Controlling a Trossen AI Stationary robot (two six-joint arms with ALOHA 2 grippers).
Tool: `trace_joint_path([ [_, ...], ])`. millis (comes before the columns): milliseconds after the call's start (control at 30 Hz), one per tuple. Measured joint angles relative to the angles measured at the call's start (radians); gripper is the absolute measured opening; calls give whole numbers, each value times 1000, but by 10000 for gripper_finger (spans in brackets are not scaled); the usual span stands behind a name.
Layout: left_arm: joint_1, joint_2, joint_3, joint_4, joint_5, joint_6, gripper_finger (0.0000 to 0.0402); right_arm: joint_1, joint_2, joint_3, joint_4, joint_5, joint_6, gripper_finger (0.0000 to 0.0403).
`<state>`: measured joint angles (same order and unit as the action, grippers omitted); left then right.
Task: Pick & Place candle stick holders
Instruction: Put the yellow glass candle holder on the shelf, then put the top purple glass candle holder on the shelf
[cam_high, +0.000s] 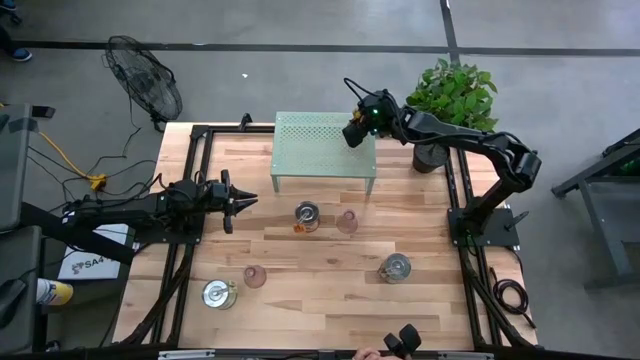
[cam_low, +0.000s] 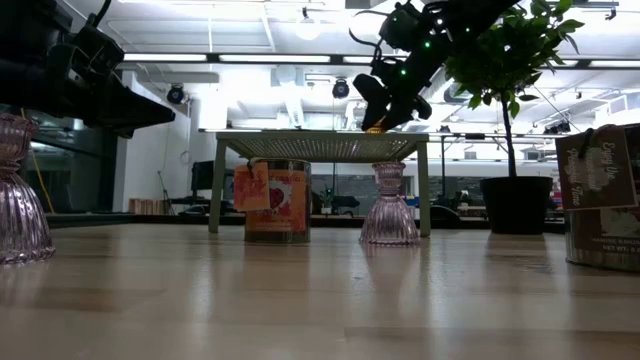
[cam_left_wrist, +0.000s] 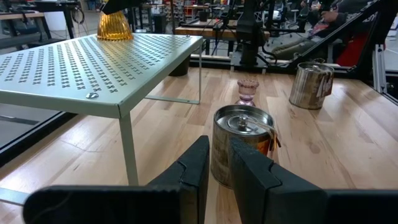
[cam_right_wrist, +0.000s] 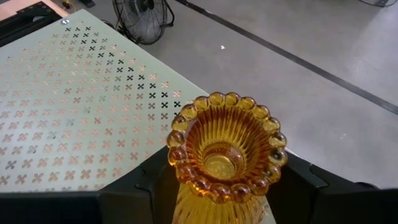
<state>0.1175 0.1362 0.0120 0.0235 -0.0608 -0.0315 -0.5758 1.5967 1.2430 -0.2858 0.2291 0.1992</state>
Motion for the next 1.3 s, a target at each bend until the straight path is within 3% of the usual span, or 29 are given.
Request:
trace_joint_path([
  [300,0,0,0,0,0,0,58,0,-39,0,-29,6,-4,225],
  [667,0,0,0,0,0,0,58,53,-95,-1,-82,15,-21,227],
  [867,0,0,0,0,0,0,58,106,-133,-1,-150,108,-15,227],
  [1300,0,0,0,0,0,0,58,292,-171,-1,-286,203,60,227],
])
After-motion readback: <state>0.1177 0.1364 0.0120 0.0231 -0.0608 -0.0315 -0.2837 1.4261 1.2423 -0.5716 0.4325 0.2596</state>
